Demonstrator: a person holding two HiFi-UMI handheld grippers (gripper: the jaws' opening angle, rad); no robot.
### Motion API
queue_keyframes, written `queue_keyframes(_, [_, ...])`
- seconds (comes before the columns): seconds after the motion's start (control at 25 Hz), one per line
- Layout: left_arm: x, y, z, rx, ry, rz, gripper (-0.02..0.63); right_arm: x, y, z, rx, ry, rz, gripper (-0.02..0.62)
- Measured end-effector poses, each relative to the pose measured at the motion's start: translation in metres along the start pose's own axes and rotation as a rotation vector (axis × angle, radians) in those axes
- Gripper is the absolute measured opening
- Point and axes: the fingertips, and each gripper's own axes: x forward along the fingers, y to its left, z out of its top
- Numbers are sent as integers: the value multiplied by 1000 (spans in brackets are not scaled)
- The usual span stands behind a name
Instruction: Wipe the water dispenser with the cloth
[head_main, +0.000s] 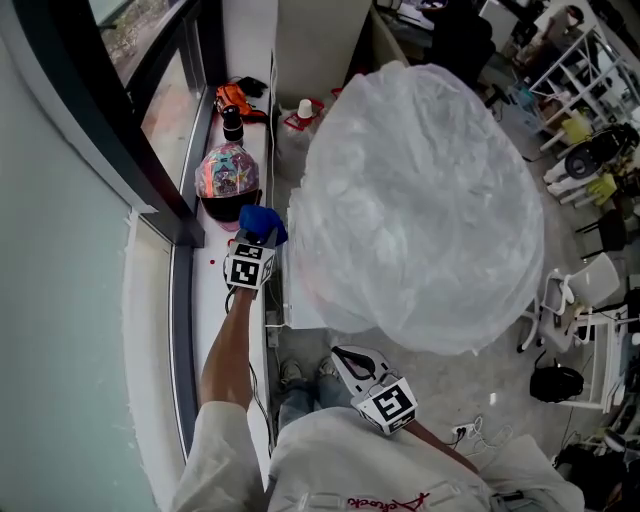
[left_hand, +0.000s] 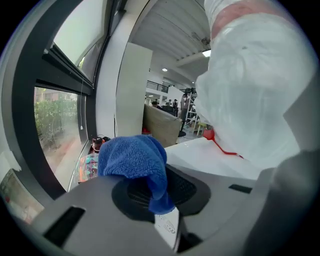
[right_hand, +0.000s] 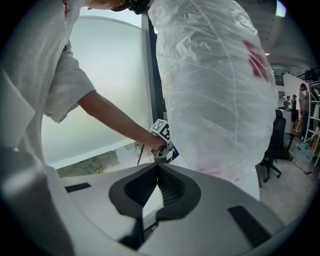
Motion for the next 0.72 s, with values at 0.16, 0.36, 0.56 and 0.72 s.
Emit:
queue_keyframes(0.16, [19,0,3,27,32,-3,58,3,-2,-2,4,9,6,15])
queue_keyframes(0.36, [28,-6,5,72,29,-24,58,2,-8,-3,8,6,-3,14])
queue_keyframes(0.56, [20,-17,-1,92,13,-55,58,2,-7,-4,5,7,5,15])
queue_keyframes(0.72, [-2,-34,-14,88,-24,-74,58,3,-3,-1,-4,-2,18,15])
